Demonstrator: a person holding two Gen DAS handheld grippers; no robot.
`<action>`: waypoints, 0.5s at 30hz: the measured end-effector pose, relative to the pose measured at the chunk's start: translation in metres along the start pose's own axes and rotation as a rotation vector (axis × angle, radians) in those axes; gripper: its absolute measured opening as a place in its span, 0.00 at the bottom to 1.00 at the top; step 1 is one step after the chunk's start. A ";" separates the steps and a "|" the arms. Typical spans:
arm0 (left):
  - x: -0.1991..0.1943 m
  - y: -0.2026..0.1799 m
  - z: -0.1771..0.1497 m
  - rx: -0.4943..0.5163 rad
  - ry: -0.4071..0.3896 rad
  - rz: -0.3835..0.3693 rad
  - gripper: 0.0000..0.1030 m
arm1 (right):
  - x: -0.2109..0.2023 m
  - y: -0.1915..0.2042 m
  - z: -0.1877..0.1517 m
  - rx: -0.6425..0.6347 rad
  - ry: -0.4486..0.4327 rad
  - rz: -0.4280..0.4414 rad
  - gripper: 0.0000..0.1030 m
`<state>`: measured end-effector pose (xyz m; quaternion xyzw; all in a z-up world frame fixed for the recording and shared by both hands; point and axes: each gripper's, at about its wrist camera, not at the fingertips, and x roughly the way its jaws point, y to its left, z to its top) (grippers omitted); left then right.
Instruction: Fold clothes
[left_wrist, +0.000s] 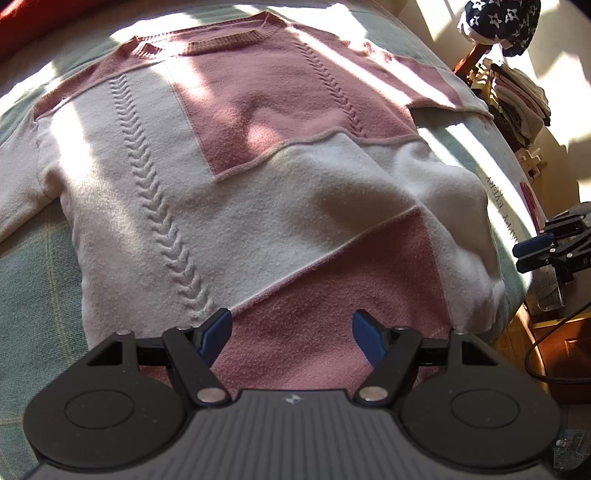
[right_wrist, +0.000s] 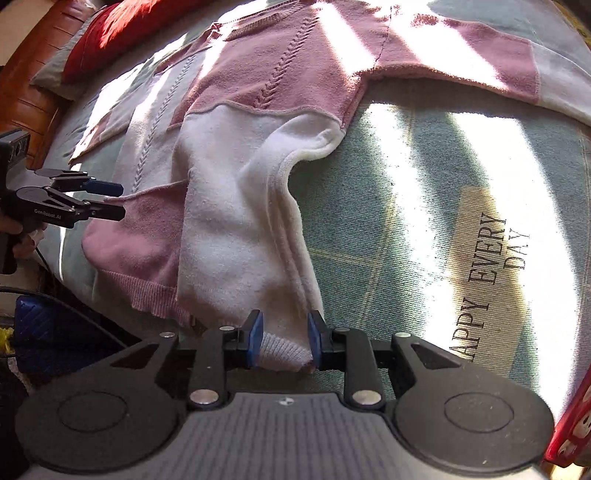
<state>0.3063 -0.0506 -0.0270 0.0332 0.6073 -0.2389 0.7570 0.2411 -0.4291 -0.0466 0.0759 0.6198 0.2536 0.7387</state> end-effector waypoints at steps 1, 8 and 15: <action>-0.004 0.004 -0.004 -0.009 -0.006 0.021 0.70 | 0.003 -0.004 -0.002 0.006 0.002 -0.019 0.38; -0.025 0.062 -0.055 -0.201 -0.009 0.247 0.70 | 0.034 -0.014 -0.016 0.019 -0.003 -0.106 0.48; -0.024 0.111 -0.112 -0.522 -0.101 0.150 0.70 | 0.042 -0.021 -0.019 0.116 -0.012 -0.033 0.48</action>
